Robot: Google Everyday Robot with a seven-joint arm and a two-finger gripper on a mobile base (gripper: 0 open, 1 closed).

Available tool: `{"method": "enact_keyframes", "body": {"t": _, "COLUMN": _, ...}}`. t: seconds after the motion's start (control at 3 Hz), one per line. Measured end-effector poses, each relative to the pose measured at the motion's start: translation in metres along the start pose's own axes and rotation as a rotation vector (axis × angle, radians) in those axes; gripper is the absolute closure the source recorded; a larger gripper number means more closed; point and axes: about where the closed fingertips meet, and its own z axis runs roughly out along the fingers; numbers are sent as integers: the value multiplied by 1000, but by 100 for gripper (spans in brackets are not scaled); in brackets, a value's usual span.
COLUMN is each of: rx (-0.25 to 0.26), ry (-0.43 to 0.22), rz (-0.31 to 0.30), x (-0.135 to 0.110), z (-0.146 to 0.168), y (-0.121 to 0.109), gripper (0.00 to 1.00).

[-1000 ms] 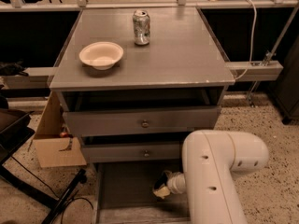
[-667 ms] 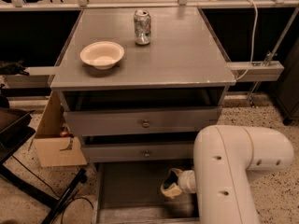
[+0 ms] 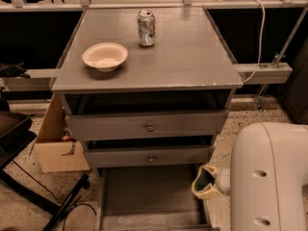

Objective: Pick sponge from bottom drawer and place on counter

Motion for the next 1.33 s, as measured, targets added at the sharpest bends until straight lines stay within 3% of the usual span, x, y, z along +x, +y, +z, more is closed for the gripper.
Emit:
{"method": "enact_keyframes", "body": {"t": 0.67, "rx": 88, "ry": 37, "rz": 9, "x": -63, "z": -114, "y": -45, "gripper": 100}}
{"method": "enact_keyframes", "body": {"t": 1.0, "rx": 115, "ry": 97, "rz": 5, "x": -82, "z": -152, "y": -68, "gripper": 100}}
{"method": "enact_keyframes", "body": {"t": 1.33, "rx": 123, "ry": 113, "rz": 14, "x": -81, "z": -161, "y": -71, "gripper": 100}}
